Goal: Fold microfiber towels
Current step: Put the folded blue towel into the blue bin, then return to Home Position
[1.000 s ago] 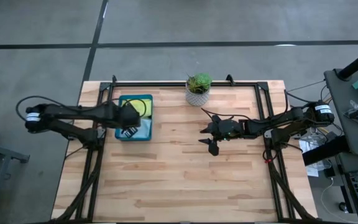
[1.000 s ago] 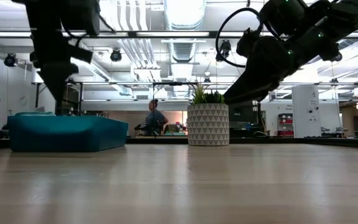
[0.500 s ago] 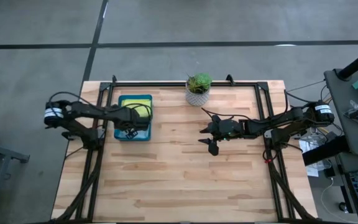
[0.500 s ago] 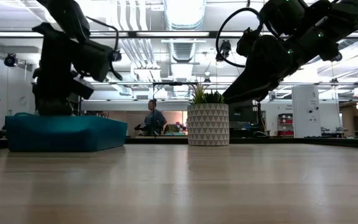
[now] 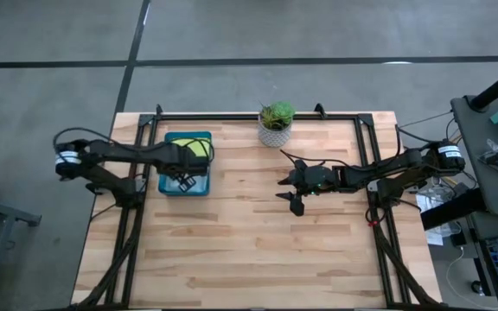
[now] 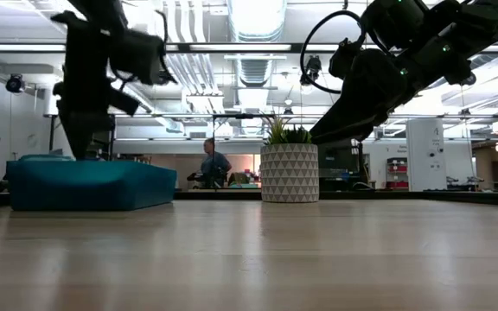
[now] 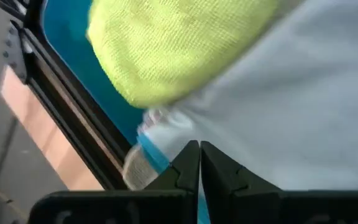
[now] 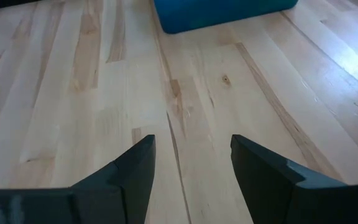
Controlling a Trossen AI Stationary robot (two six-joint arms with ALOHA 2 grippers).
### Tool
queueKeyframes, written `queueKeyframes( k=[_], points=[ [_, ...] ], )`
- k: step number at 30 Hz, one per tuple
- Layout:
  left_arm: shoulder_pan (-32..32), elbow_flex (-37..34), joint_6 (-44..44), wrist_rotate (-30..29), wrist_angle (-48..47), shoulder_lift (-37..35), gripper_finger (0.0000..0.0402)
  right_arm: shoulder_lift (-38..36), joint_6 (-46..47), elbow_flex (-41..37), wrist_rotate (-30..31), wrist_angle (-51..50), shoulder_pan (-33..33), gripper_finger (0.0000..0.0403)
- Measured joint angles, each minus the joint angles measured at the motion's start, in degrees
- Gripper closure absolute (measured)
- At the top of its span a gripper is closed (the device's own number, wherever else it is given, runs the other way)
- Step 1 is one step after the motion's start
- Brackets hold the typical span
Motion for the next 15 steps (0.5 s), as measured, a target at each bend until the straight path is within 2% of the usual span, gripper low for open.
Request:
queueKeyframes(
  k=[6, 15],
  points=[
    [-1.1, 0.8, -0.5, 11.5, -2.1, -4.4, 0.0401, 0.0, 0.4, -0.1, 0.0, 0.0, 0.0, 0.0204],
    [-2.4, -3.8, -4.7, 12.0, -2.3, -3.4, 0.0402, 0.0, 0.9, -0.7, 0.0, 0.0, 0.0, 0.0204]
  ],
)
